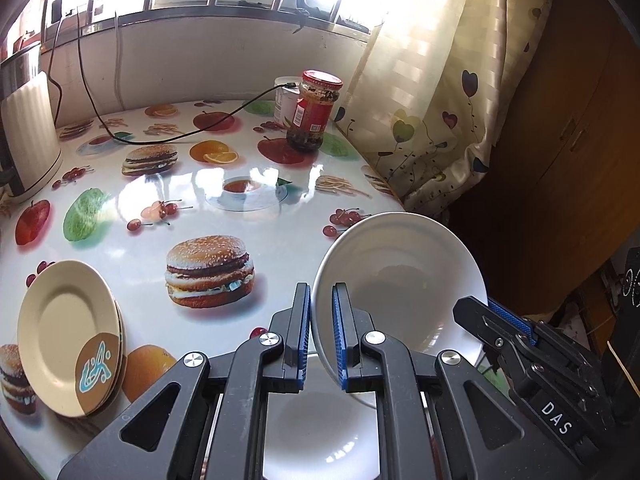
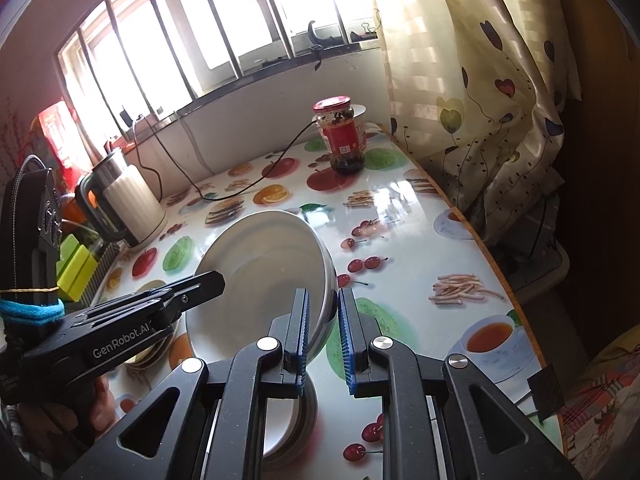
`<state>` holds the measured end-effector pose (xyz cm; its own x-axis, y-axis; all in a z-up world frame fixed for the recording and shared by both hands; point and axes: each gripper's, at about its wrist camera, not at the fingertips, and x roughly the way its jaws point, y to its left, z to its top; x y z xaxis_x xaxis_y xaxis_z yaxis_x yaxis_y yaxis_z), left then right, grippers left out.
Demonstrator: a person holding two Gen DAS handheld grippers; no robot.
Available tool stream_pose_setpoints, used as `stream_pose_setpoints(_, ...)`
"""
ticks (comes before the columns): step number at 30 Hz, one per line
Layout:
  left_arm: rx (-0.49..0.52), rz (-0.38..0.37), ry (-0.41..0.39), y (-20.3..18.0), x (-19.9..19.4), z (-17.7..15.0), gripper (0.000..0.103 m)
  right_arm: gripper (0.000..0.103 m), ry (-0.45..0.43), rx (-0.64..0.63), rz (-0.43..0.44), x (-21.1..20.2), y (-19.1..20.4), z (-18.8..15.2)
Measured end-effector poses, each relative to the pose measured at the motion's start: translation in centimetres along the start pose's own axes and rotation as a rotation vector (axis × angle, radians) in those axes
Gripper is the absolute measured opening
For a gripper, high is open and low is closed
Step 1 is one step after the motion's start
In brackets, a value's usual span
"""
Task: Organize plates and bowls
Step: 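Lift the blue-striped bowl and carry it over the bowl stack, left gripper, then lower the held blue-striped bowl into the bowl stack with the left gripper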
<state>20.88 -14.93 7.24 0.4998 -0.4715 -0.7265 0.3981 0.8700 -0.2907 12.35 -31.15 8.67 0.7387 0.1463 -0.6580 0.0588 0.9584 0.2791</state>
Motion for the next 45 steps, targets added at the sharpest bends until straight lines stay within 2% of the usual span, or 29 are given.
stream_pose_setpoints(13,-0.019,-0.016,0.006,0.9,-1.6,-2.1,0.011,0.015,-0.003,-0.012,0.007,-1.5,1.5,-1.5)
stream_pose_setpoints(25,-0.023,-0.024,-0.014,1.1,-3.5,-2.5,0.011,0.015,-0.008,-0.017,0.017,-2.5,2.3,-2.1)
stream_pose_setpoints(45,-0.088,-0.005,0.030,3.5,-4.1,-5.7,0.011,0.015,0.068,-0.012,0.057,-1.6,3.6,-4.9)
